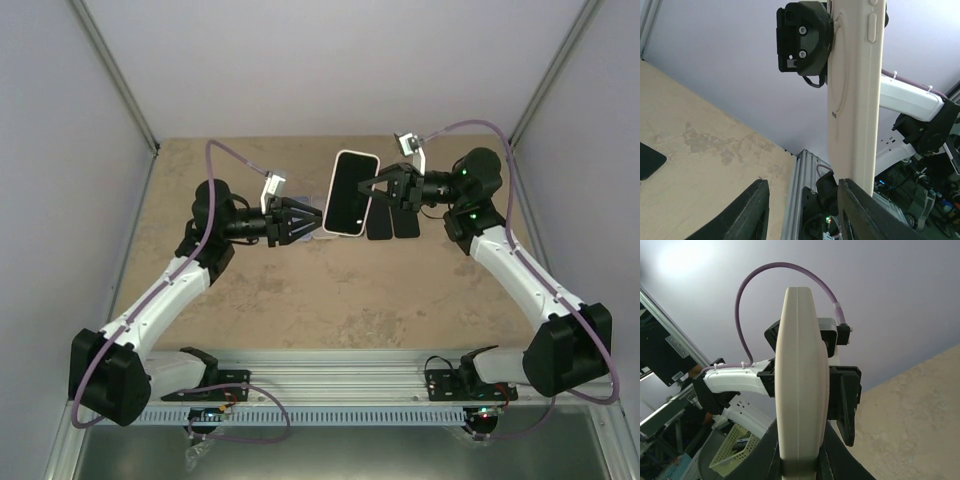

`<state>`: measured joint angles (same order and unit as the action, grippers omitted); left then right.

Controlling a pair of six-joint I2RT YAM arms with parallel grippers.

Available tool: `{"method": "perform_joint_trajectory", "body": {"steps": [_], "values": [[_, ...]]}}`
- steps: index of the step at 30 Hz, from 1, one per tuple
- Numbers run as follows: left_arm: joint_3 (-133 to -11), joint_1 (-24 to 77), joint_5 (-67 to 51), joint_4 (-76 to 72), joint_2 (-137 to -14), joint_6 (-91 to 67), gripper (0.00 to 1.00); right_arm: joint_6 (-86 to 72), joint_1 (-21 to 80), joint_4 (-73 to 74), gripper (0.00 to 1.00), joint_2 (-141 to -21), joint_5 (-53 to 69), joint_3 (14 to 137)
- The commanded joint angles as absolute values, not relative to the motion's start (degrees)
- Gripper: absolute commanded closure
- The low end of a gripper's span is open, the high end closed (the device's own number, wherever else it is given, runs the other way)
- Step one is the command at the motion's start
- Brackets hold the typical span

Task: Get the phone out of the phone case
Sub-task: Remove the phone case from the phone.

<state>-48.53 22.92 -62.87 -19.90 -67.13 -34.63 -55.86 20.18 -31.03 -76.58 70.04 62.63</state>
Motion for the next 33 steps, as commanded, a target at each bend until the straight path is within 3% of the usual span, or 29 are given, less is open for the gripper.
{"method": "perform_joint_trajectory", "body": {"steps": [1, 11, 18, 26, 33], "values": [[-48.93, 23.2, -64.81, -23.73, -65.38, -34.55, 0.63, -54.02, 19.95, -30.91, 0.99, -76.19, 67.69, 63.95], [-48.83, 23.63, -63.78, -21.58, -65.66, -32.79, 0.69, -57.51, 19.95, -34.62, 0.99, -76.98, 67.21, 63.04], [-46.39, 23.82, -68.14, -29.06, -64.75, -38.8, 0.56, -57.08, 18.61, -33.79, 0.99, -76.86, 67.29, 64.08], [-46.6, 23.82, -69.04, -34.45, -64.41, -43.24, 0.55, -58.33, 16.52, -33.43, 0.99, -76.02, 66.12, 63.7], [-51.09, 23.91, -61.13, -18.77, -66.14, -31.0, 0.59, -63.06, 16.52, -38.51, 0.99, -76.55, 65.87, 62.38]]}}
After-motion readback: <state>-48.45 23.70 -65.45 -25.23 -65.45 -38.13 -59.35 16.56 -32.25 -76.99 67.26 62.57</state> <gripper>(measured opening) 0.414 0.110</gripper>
